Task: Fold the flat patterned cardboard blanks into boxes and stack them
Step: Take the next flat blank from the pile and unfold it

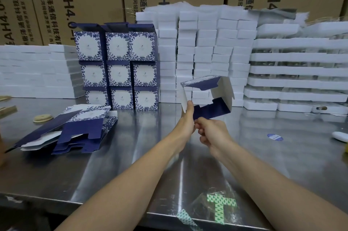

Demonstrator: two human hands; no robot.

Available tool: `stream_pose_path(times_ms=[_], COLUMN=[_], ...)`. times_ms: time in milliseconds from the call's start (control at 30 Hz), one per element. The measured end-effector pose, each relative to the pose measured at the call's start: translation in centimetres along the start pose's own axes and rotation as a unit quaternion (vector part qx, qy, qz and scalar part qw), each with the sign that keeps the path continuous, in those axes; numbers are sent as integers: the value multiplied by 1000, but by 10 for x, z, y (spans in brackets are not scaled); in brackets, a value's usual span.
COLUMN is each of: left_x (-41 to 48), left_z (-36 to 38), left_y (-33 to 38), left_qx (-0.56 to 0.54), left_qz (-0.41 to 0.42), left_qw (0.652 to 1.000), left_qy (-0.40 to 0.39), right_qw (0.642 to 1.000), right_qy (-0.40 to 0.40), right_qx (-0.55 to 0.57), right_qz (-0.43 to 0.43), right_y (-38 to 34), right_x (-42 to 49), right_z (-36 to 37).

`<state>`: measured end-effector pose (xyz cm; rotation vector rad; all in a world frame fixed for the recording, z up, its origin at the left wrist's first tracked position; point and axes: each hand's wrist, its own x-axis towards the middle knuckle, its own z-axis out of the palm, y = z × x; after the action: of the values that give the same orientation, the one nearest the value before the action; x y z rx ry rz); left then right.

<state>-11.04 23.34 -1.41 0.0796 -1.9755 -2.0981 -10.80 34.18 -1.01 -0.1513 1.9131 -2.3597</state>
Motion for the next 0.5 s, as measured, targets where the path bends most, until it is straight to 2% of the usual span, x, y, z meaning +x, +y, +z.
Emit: stream_pose_path(times_ms=[133, 333, 500], left_x=[-1, 3, 4], left_z=[1, -5, -7], left_y=[-2, 2, 2], left_qx=[8, 37, 42], left_qz=[20, 53, 53], left_qw=[1000, 998, 998], left_qy=[-15, 23, 20], right_qw=[1000, 999, 999], right_qy=[-1, -33, -13], right_qx=[-1, -18, -45], right_qz=[-7, 15, -27], right_y=[-1, -7, -5], right_x=[7, 7, 9], right_z=[-4, -8, -7])
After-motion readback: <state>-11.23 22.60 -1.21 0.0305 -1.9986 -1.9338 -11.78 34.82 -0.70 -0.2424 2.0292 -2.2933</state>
